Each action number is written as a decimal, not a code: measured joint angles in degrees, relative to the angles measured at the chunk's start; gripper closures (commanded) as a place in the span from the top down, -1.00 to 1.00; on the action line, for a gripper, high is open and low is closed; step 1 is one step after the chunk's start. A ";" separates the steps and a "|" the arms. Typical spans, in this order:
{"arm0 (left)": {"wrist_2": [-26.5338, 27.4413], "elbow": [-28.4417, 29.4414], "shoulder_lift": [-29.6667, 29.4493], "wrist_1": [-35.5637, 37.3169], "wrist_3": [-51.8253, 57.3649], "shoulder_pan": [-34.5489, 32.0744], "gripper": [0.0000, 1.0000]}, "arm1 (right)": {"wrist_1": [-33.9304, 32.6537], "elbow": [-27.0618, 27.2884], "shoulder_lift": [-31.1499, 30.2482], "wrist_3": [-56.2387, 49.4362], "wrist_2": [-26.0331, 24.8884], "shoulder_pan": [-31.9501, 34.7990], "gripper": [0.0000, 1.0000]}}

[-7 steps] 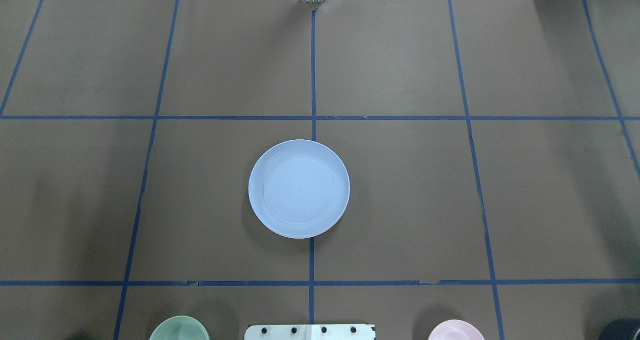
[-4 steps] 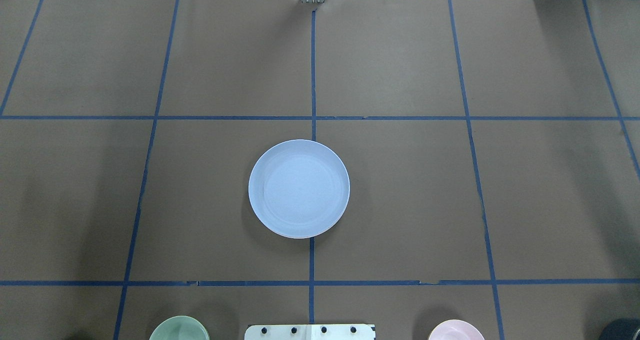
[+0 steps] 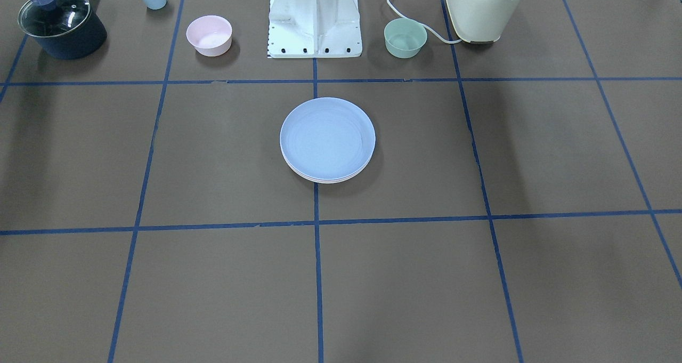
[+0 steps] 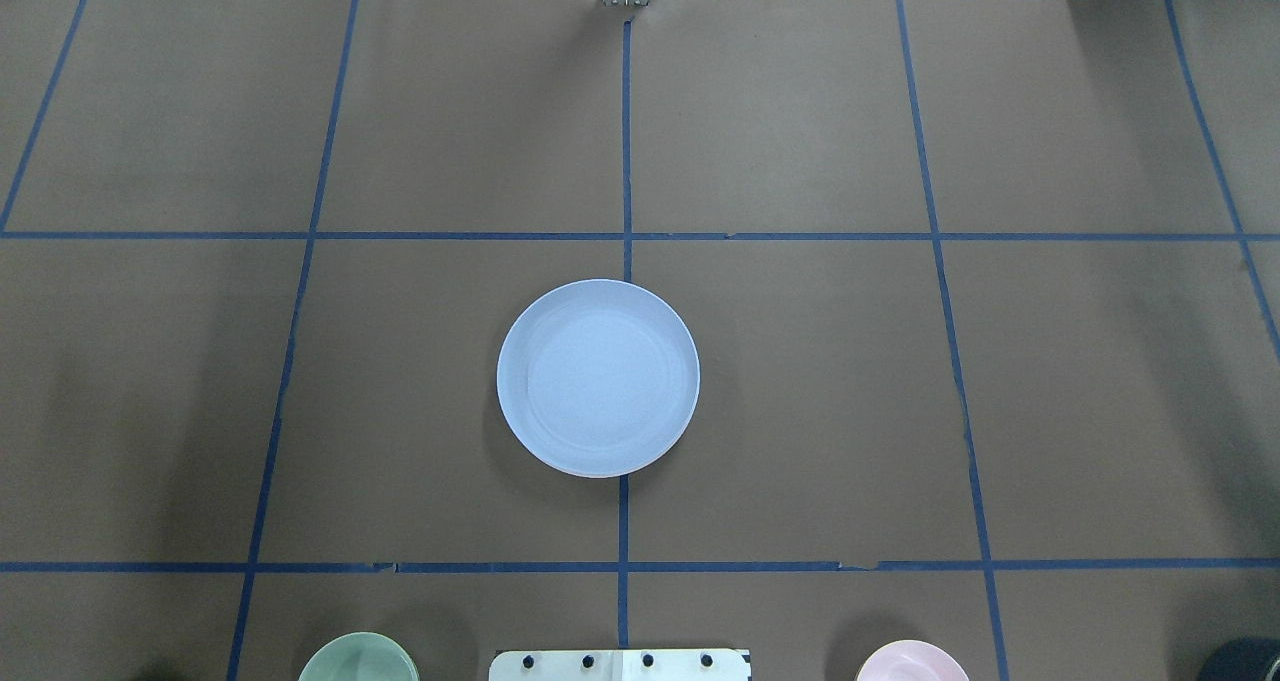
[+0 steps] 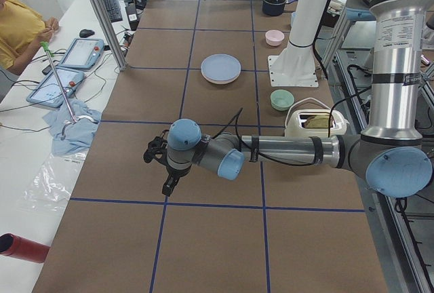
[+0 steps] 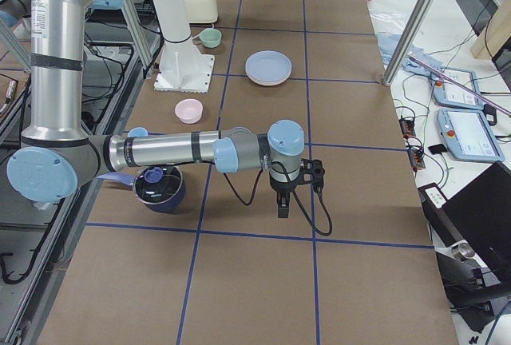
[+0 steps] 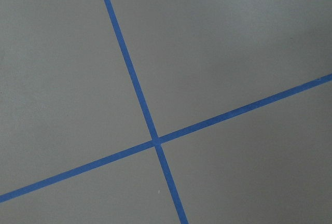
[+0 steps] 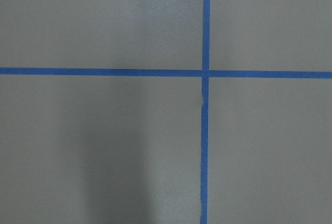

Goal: Stack three plates with pink and blue

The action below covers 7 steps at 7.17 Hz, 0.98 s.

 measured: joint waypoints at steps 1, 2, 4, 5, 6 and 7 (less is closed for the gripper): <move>-0.06 -0.15 0.09 0.09 0.04 -0.07 1.00 | -1.01 0.09 0.40 -0.05 -0.16 -0.09 1.00; -0.19 -0.21 0.28 0.10 0.06 -0.11 1.00 | -1.56 0.07 0.66 -0.09 -0.27 -0.13 1.00; -0.29 -0.22 0.54 0.03 0.07 -0.14 1.00 | -1.86 0.17 0.83 -0.12 -0.29 -0.17 1.00; -0.23 -0.24 0.49 -0.01 0.07 -0.12 1.00 | -1.87 0.32 0.85 0.02 -0.24 -0.17 1.00; -0.15 -0.25 0.31 -0.01 0.07 -0.09 1.00 | -1.82 0.52 0.86 0.34 -0.10 -0.18 1.00; -0.09 -0.26 0.13 0.02 0.07 -0.08 1.00 | -1.79 0.67 0.89 0.49 0.04 -0.18 1.00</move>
